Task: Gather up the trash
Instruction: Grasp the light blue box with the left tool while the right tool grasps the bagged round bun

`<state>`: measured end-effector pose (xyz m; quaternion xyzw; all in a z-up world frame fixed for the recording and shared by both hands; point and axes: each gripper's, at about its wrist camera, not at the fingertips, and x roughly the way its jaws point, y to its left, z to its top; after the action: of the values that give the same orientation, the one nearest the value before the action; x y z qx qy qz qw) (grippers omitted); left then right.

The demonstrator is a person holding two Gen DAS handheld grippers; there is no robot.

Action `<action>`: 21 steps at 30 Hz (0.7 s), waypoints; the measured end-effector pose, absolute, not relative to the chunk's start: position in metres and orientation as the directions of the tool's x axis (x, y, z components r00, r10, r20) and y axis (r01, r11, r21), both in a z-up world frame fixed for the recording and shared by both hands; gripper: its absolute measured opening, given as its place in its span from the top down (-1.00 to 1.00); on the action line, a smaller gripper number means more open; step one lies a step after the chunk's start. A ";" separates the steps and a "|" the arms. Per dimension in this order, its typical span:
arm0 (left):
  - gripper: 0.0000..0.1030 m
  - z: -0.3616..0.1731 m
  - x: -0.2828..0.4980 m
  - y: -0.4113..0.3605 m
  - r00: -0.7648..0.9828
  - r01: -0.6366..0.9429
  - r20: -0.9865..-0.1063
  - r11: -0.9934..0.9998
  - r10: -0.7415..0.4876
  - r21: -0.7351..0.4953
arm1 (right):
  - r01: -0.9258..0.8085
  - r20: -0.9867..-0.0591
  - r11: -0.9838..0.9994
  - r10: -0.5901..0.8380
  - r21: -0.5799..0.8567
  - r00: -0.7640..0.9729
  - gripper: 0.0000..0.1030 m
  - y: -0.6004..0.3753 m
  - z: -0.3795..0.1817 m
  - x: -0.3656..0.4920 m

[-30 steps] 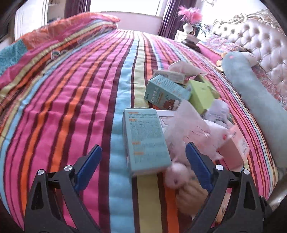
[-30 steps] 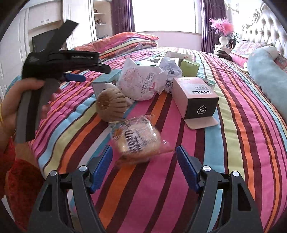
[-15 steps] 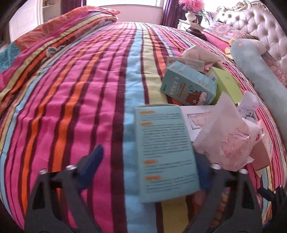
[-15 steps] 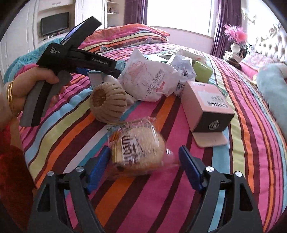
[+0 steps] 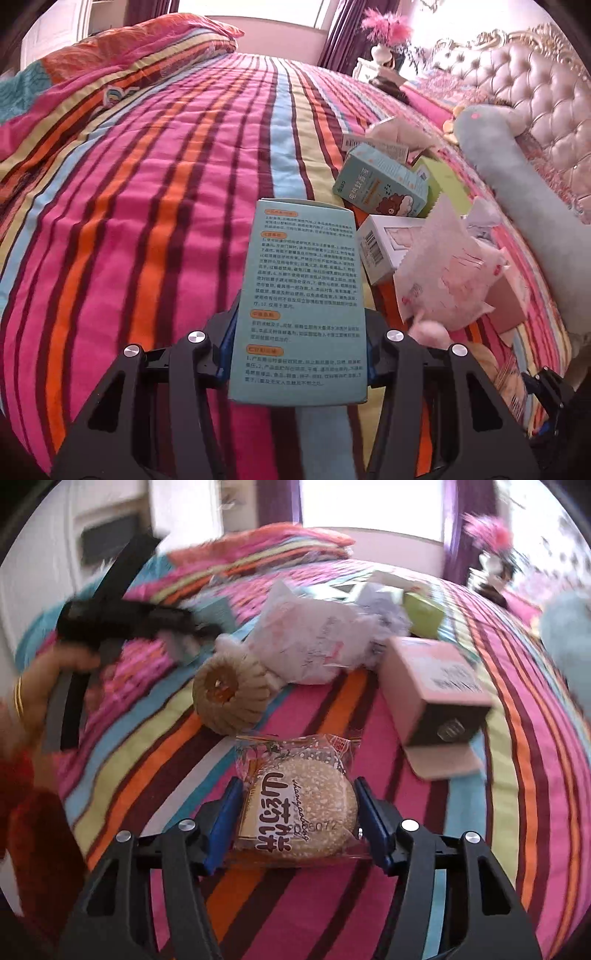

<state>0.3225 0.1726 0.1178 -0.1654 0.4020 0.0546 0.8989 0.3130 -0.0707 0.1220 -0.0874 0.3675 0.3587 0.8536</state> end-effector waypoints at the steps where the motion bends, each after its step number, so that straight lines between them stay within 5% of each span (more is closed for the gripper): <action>1: 0.03 0.120 0.316 0.173 0.680 -0.226 -0.732 0.938 -0.042 -0.263 | -0.668 -0.683 0.734 0.551 0.124 0.479 -0.10 -0.073 0.123 0.313; 11: 0.03 0.151 0.158 0.117 0.765 0.039 -0.608 0.958 -0.211 -0.283 | -0.691 -0.552 0.687 0.674 0.226 0.490 -0.09 -0.129 0.147 0.208; 16: 0.03 0.095 0.062 0.064 0.641 0.115 -0.706 0.948 -0.300 -0.298 | -0.674 -0.613 0.663 0.691 0.326 0.383 -0.09 -0.140 0.116 0.133; 21: 0.03 -0.011 0.017 0.018 0.401 0.057 -0.865 0.950 -0.303 -0.306 | -0.585 -0.764 0.702 0.612 0.407 0.203 -0.09 -0.126 0.029 0.092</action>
<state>0.0170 0.0176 -0.0110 -0.1144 0.5365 -0.1085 0.8291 0.0918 -0.1263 0.0290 0.0138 0.4995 0.3860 0.7755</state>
